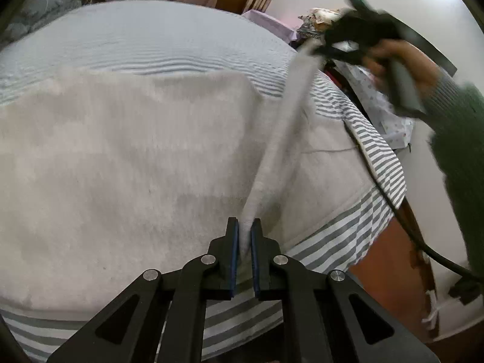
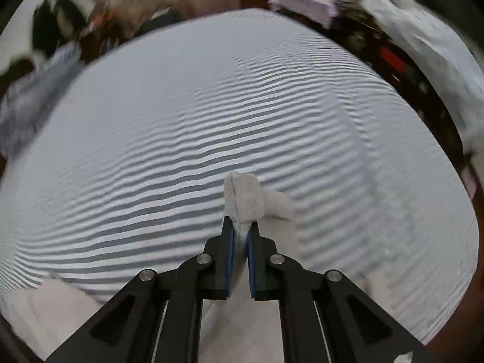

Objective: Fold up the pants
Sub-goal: 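Grasp the hem end with the right tool while the left tool pinches the fold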

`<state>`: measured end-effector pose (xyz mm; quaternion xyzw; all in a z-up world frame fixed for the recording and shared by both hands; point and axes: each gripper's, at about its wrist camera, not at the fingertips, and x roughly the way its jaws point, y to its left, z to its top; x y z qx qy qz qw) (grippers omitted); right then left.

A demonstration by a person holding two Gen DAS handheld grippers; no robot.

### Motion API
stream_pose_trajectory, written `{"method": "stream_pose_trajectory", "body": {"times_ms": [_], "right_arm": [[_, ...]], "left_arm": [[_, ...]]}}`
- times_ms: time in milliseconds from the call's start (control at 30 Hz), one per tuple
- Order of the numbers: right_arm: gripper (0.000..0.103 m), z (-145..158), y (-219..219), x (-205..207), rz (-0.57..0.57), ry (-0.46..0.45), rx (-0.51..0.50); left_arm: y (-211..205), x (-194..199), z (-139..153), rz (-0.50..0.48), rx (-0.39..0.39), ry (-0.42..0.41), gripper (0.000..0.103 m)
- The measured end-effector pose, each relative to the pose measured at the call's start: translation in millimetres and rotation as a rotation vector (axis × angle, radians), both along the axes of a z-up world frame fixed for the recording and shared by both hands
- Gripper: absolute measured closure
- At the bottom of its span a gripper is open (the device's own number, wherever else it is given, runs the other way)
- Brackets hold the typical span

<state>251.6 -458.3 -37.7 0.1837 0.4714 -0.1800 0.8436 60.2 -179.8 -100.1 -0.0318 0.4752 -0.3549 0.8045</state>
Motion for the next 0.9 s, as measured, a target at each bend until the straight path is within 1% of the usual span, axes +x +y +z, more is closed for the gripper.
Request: {"method": "stream_pose_trajectory", "body": {"times_ms": [33, 100, 200, 300, 400, 500, 567, 733, 800, 900], "right_arm": [[0.097, 5.6, -6.1, -14.6, -0.017, -0.017, 0.014], [0.097, 16.8, -25.8, -59.9, -0.073, -0.060, 0.052], [0.097, 15.7, -43.6, -115.4, -0.137, -0.097, 0.099], [0.097, -2.9, -55.0, -162.9, -0.213, -0.100, 0.158], [0.097, -39.1, -60.2, -196.8, -0.273, -0.072, 0.225], [0.097, -70.2, -61.9, -217.2, -0.330, -0.054, 0.284], [0.097, -82.7, -59.7, -223.3, -0.353, -0.056, 0.305], [0.097, -89.7, -59.7, -237.6, -0.364, -0.096, 0.323], [0.097, -97.3, -63.6, -244.9, -0.363, -0.091, 0.326], [0.095, -110.3, -68.9, -240.4, -0.361, -0.068, 0.348]], "left_arm": [[-1.0, -0.9, 1.6, 0.002, 0.001, -0.008, 0.095], [-5.4, -2.6, 3.2, -0.003, 0.004, -0.019, 0.095], [-10.7, -8.4, 6.6, -0.018, 0.024, -0.053, 0.095], [-13.6, -12.8, 6.1, -0.025, 0.047, -0.067, 0.095], [-13.4, -13.4, 2.8, -0.021, 0.055, -0.057, 0.095], [-15.9, -18.6, 2.5, -0.029, 0.079, -0.078, 0.095], [-17.8, -24.0, 4.6, -0.039, 0.100, -0.110, 0.095], [-8.4, -26.0, 11.5, -0.049, 0.086, -0.115, 0.095], [-7.8, -26.0, 11.4, -0.059, 0.101, -0.118, 0.095], [-13.9, -28.2, 2.2, -0.075, 0.150, -0.112, 0.095]]}}
